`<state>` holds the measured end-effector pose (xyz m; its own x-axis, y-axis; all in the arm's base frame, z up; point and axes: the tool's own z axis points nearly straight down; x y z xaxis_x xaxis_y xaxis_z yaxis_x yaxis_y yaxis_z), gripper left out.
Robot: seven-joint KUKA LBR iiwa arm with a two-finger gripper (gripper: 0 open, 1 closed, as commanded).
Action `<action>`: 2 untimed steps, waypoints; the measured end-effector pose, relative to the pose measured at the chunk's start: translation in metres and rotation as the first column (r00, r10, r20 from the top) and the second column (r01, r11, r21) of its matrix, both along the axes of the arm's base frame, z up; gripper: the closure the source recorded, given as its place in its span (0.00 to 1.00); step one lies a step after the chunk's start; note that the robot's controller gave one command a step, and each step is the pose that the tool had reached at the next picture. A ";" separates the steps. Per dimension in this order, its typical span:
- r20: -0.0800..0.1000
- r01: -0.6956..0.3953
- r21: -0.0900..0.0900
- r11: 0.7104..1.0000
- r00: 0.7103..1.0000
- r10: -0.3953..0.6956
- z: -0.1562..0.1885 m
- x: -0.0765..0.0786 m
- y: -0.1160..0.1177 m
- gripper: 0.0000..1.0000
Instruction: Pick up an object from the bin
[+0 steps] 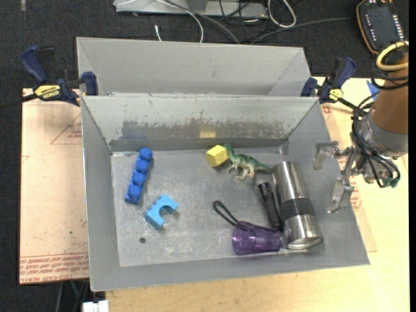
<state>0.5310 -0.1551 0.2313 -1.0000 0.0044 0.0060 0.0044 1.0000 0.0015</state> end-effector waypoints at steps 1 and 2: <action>0.008 -0.005 -0.002 1.000 1.000 0.005 0.005 0.002 0.001 0.00; 0.017 -0.033 0.001 0.999 0.999 0.033 -0.152 -0.046 0.061 0.00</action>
Offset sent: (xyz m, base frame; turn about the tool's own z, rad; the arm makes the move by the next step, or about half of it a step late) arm -0.0522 0.0607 -0.1613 -0.0310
